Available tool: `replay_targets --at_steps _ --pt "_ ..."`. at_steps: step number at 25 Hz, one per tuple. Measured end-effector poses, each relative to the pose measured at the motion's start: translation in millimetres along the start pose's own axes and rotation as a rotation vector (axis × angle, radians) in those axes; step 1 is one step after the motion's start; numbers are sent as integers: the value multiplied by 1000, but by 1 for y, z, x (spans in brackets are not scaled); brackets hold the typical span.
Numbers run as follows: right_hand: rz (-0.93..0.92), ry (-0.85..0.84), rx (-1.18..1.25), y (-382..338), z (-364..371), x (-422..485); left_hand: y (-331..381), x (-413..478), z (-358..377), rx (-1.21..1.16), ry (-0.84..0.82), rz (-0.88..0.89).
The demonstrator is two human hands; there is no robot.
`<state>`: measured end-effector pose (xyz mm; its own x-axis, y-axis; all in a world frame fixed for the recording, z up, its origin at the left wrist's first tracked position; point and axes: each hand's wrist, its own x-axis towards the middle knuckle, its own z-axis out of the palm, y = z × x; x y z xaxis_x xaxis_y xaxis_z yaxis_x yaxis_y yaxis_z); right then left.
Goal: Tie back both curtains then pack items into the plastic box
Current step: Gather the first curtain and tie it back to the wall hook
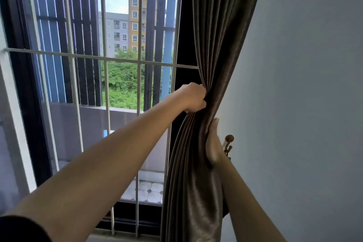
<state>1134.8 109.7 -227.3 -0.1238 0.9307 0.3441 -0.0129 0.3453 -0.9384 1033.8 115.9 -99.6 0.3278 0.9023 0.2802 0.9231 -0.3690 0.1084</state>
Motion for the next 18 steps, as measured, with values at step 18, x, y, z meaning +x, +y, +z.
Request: replay_targets --at_steps 18 --pt "-179 290 -76 41 25 2 20 -5 -1 -500 -247 73"
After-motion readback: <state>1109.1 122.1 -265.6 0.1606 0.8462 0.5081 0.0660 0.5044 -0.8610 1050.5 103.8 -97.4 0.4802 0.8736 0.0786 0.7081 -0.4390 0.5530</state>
